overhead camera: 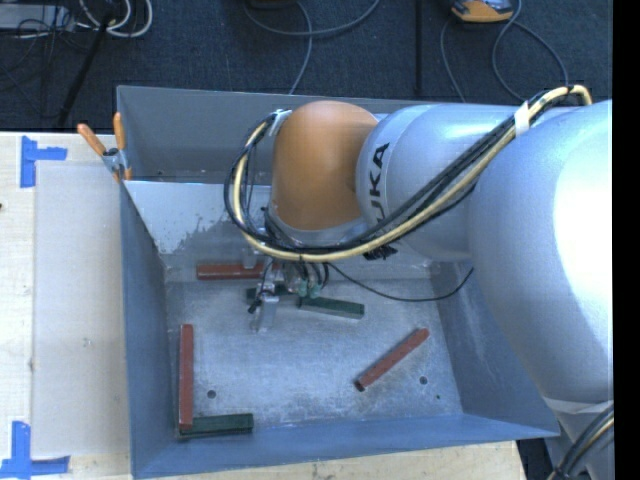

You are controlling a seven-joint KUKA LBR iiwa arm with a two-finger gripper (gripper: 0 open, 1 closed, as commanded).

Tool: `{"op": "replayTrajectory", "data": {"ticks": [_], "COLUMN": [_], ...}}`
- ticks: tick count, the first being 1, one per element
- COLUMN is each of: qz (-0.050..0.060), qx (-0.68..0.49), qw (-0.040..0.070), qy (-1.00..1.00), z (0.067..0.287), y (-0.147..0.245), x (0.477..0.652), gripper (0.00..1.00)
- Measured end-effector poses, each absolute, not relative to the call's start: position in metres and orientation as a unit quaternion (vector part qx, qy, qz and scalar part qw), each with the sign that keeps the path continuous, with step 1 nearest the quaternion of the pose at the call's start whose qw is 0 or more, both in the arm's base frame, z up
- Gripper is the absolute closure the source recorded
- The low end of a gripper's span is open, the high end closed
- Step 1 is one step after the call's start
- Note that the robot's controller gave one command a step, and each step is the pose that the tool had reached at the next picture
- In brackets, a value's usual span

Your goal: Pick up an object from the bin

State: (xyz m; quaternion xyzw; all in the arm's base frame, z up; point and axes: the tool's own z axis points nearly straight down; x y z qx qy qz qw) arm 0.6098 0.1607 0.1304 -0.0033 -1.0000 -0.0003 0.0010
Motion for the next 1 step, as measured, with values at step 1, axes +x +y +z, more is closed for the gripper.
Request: {"op": "replayTrajectory", "data": {"ticks": [1], "qz": [0.0], "qx": [-0.008], "qw": [0.001], "qy": [-1.0], "z": [0.0669], "y": [0.0862], "x": [0.6213], "gripper": [0.0]}}
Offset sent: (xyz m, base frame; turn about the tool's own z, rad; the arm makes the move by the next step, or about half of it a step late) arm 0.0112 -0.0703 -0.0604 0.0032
